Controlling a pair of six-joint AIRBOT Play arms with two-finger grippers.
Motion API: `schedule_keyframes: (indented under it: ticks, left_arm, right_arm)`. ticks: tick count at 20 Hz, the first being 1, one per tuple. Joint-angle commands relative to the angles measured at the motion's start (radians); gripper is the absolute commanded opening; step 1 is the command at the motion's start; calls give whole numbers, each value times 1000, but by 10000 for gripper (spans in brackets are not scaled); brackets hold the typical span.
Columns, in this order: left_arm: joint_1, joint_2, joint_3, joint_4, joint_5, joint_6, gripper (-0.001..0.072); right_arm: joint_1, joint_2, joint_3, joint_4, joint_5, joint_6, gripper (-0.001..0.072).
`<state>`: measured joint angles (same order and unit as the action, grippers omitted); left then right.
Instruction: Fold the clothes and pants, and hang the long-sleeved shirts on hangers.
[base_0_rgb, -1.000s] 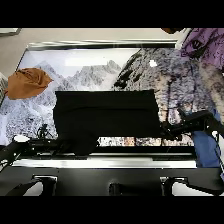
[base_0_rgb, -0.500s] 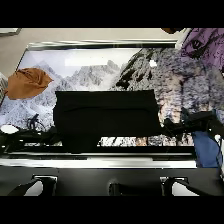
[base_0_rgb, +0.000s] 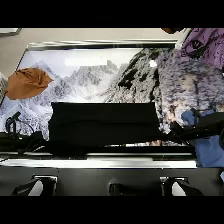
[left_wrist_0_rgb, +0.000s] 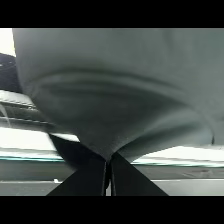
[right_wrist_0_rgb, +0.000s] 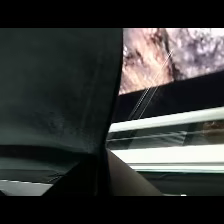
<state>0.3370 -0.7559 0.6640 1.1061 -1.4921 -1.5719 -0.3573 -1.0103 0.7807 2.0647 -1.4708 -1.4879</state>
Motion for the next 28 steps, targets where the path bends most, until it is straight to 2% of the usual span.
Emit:
schedule_keyframes:
  ticks: [1,5,8,13,20,26,27,28]
  left_arm:
    - [-61,-25,18,-6,34,-14,17]
    - [-163,-232,136,-6,155,14,17]
    - [-192,-432,294,-6,181,54,17]
    - [-216,-716,581,-5,180,81,17]
    - [-215,-972,879,2,151,84,17]
    - [-216,-1064,916,1,148,83,24]
    - [-216,-1065,916,1,151,82,72]
    - [-216,-1065,922,2,154,79,183]
  right_arm:
    - [2,18,29,19,24,19,28]
    - [4,-97,97,96,118,-42,29]
    - [80,-201,137,85,238,-51,29]
    - [176,-370,243,48,413,19,29]
    - [176,-509,393,54,451,23,29]
    - [176,-609,400,65,478,22,45]
    - [176,-616,400,76,476,23,105]
    - [173,-616,407,92,458,23,190]
